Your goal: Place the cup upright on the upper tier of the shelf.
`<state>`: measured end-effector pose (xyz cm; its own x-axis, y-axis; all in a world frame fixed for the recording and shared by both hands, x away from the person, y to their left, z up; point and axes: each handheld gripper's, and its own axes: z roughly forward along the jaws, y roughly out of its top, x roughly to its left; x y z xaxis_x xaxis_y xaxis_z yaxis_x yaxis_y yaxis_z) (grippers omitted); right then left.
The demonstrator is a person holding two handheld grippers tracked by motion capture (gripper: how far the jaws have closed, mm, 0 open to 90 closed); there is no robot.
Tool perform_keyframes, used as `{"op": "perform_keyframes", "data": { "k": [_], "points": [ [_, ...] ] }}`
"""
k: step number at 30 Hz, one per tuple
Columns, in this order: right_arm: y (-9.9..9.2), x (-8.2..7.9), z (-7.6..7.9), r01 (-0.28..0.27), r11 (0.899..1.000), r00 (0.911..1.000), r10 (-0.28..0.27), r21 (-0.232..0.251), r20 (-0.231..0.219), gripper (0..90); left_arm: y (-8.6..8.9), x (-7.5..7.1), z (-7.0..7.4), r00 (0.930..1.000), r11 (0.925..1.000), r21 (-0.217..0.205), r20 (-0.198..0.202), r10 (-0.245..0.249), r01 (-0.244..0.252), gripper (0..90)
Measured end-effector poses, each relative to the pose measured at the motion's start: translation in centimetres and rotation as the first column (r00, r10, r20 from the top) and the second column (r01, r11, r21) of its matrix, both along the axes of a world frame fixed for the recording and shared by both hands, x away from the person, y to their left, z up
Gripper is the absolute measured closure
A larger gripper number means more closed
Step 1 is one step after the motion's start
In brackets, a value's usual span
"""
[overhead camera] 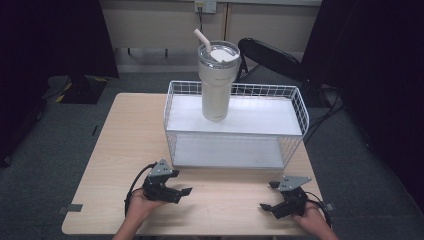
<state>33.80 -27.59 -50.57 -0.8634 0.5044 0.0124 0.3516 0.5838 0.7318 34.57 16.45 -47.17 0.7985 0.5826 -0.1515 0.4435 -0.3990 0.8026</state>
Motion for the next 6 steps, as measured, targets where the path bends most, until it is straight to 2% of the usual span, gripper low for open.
{"op": "perform_keyframes", "data": {
  "k": [6],
  "points": [
    [0.00, 0.01, 0.00, 0.000, 1.000, 1.0000, 0.000, 0.000, 0.000, 11.2, 0.58, -0.38, -0.53, 0.9999, 0.9998, 0.021, -0.014, 0.004, -0.004, 18.0]
  ]
}}
